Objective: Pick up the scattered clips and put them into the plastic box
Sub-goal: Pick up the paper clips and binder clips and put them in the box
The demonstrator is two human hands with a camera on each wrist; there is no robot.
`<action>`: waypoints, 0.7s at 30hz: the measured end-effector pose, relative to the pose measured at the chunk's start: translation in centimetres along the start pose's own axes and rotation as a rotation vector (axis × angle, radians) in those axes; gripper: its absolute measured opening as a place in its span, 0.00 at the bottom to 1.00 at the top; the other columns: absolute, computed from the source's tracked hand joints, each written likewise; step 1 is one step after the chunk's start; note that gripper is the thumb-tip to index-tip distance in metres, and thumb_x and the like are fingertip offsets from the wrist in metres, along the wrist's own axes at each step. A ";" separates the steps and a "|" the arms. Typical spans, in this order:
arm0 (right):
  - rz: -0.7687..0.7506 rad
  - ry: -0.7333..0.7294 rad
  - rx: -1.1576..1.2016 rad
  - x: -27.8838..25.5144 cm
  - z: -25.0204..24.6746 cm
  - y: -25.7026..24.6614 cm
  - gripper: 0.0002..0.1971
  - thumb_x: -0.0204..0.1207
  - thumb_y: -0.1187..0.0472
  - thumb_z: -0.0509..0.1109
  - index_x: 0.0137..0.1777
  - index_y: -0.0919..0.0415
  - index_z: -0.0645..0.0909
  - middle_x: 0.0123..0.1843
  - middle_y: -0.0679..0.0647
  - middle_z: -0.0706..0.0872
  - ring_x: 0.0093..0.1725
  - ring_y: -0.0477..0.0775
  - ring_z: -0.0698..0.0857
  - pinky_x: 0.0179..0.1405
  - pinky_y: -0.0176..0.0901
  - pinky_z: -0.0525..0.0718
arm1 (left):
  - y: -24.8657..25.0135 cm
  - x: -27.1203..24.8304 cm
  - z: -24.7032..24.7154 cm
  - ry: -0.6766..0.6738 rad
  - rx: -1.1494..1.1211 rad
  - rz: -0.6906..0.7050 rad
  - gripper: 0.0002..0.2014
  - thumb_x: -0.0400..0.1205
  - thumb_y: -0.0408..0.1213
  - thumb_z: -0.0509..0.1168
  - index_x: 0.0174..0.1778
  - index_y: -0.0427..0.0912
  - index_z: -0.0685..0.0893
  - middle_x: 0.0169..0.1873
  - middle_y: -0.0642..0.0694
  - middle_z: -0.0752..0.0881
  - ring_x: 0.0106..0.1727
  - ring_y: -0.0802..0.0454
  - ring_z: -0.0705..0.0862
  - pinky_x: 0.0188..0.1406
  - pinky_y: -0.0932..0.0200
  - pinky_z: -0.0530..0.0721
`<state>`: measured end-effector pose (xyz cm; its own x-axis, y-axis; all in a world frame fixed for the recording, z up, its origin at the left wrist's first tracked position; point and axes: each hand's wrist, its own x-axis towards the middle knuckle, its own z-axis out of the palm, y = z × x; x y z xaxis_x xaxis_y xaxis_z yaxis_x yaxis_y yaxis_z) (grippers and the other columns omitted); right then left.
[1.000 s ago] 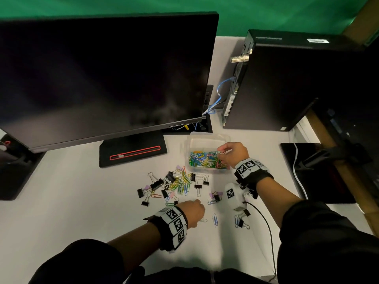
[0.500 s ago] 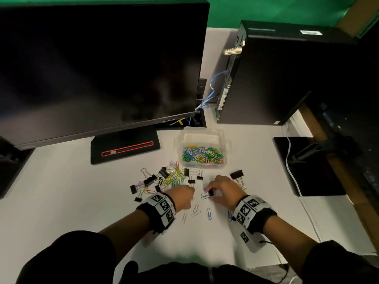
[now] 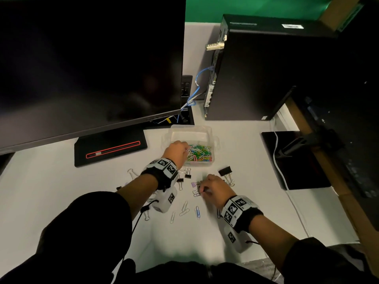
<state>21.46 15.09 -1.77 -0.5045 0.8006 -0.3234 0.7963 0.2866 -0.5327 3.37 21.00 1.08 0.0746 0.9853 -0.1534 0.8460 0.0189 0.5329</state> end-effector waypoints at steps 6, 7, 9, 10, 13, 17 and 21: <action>-0.004 -0.036 -0.003 -1.2 0.1 0.5 0.09 0.72 0.63 0.70 0.53 0.57 0.83 0.51 0.55 0.79 0.53 0.56 0.80 0.53 0.42 0.78 | -0.8 0.6 1.1 -0.037 0.011 -0.059 0.16 0.85 0.30 0.54 0.64 0.36 0.82 0.61 0.32 0.81 0.62 0.35 0.80 0.60 0.52 0.77; -0.007 -0.029 0.005 -1.2 0.2 0.5 0.11 0.72 0.63 0.71 0.54 0.57 0.83 0.51 0.55 0.78 0.52 0.56 0.80 0.52 0.40 0.76 | -0.9 0.6 1.2 -0.044 0.007 -0.052 0.17 0.85 0.29 0.53 0.66 0.37 0.81 0.62 0.32 0.80 0.63 0.36 0.79 0.61 0.53 0.76; -0.010 -0.013 0.025 -1.0 0.6 0.5 0.12 0.71 0.62 0.72 0.55 0.57 0.83 0.51 0.55 0.79 0.52 0.57 0.81 0.51 0.39 0.75 | -1.1 0.3 1.3 -0.041 -0.011 -0.032 0.17 0.85 0.28 0.52 0.67 0.36 0.80 0.62 0.33 0.79 0.64 0.37 0.78 0.62 0.56 0.74; -0.002 -0.008 0.030 -0.8 0.7 0.5 0.11 0.72 0.62 0.71 0.54 0.57 0.84 0.52 0.56 0.80 0.52 0.57 0.81 0.50 0.38 0.74 | -1.1 -0.1 1.4 -0.025 -0.025 -0.013 0.17 0.85 0.28 0.52 0.67 0.35 0.79 0.61 0.33 0.79 0.64 0.37 0.78 0.63 0.57 0.73; 0.012 0.009 0.020 -0.4 0.9 0.3 0.06 0.73 0.62 0.70 0.49 0.58 0.85 0.50 0.56 0.80 0.52 0.57 0.82 0.45 0.33 0.69 | -1.1 -2.1 1.2 0.001 -0.083 0.084 0.16 0.85 0.29 0.53 0.65 0.35 0.80 0.60 0.36 0.78 0.61 0.41 0.78 0.64 0.59 0.72; -0.016 0.007 0.000 -0.3 1.0 0.4 0.05 0.72 0.64 0.69 0.45 0.61 0.86 0.48 0.56 0.79 0.54 0.56 0.81 0.50 0.34 0.70 | -1.5 -5.8 0.8 -0.264 0.015 0.196 0.12 0.82 0.33 0.58 0.59 0.41 0.82 0.55 0.42 0.79 0.46 0.52 0.77 0.58 0.58 0.78; -0.078 -0.047 -0.071 -1.5 0.8 1.0 0.07 0.73 0.65 0.67 0.45 0.60 0.87 0.52 0.56 0.83 0.56 0.55 0.78 0.58 0.39 0.73 | -2.5 -9.1 0.7 -0.511 0.150 0.216 0.17 0.78 0.38 0.66 0.62 0.44 0.78 0.59 0.46 0.75 0.49 0.56 0.74 0.50 0.65 0.72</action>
<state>22.73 13.73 -2.41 -0.5795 0.7492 -0.3206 0.7748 0.3846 -0.5017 0.96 11.90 0.55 0.4684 0.7562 -0.4569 0.8461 -0.2351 0.4784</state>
